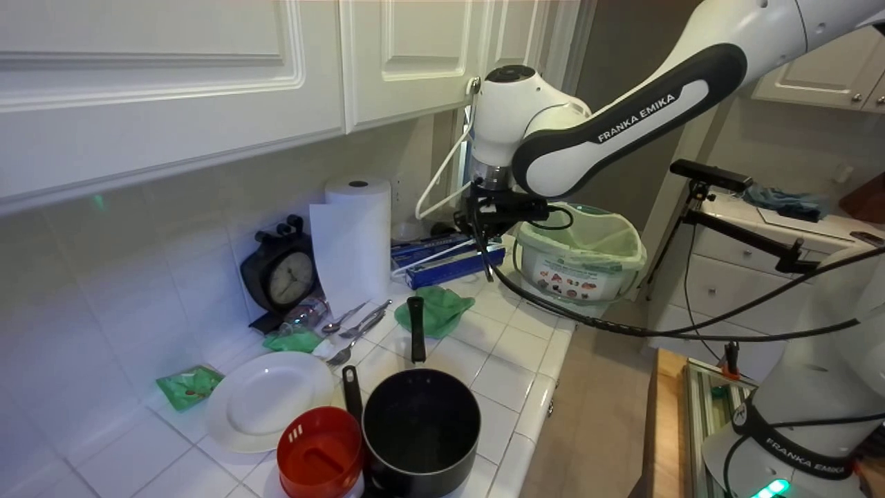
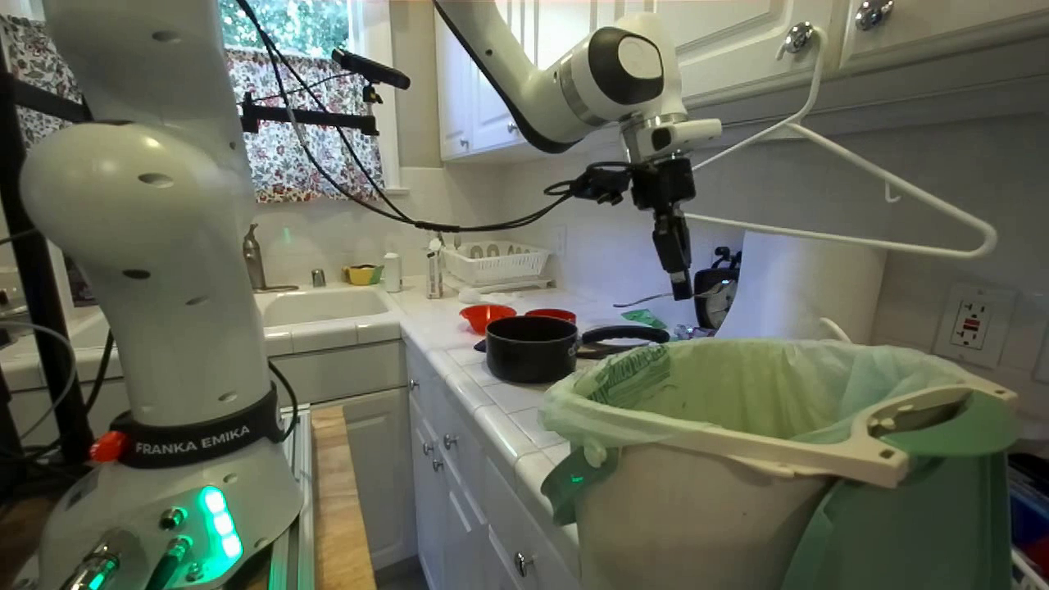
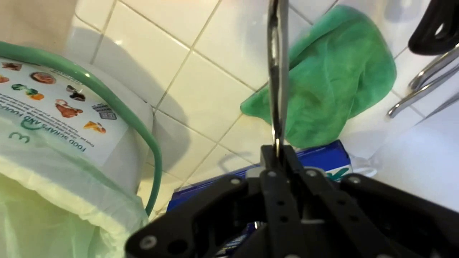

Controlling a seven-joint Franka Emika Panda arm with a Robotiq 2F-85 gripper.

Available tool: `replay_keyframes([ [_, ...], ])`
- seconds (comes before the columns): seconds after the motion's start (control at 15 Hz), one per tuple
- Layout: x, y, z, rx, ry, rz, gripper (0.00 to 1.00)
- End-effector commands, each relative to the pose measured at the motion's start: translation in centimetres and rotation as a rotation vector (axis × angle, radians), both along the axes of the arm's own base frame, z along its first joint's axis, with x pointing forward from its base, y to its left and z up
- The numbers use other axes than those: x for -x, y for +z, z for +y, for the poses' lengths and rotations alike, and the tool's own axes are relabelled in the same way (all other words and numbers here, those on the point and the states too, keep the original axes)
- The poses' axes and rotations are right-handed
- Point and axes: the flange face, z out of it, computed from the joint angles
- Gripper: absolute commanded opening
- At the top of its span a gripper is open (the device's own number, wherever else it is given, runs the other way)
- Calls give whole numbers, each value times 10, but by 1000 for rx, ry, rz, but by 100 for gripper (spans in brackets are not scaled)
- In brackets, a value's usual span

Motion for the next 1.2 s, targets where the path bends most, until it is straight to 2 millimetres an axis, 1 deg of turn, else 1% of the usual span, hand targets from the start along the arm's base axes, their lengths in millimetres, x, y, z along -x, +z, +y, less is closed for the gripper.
replay_keyframes([
  [0.0,-12,-30,10,-70,89,7,3],
  [0.2,-16,-61,16,-130,156,24,3],
  [0.4,-17,-89,19,-188,186,57,3],
  [1.13,-8,-169,11,-246,201,223,3],
])
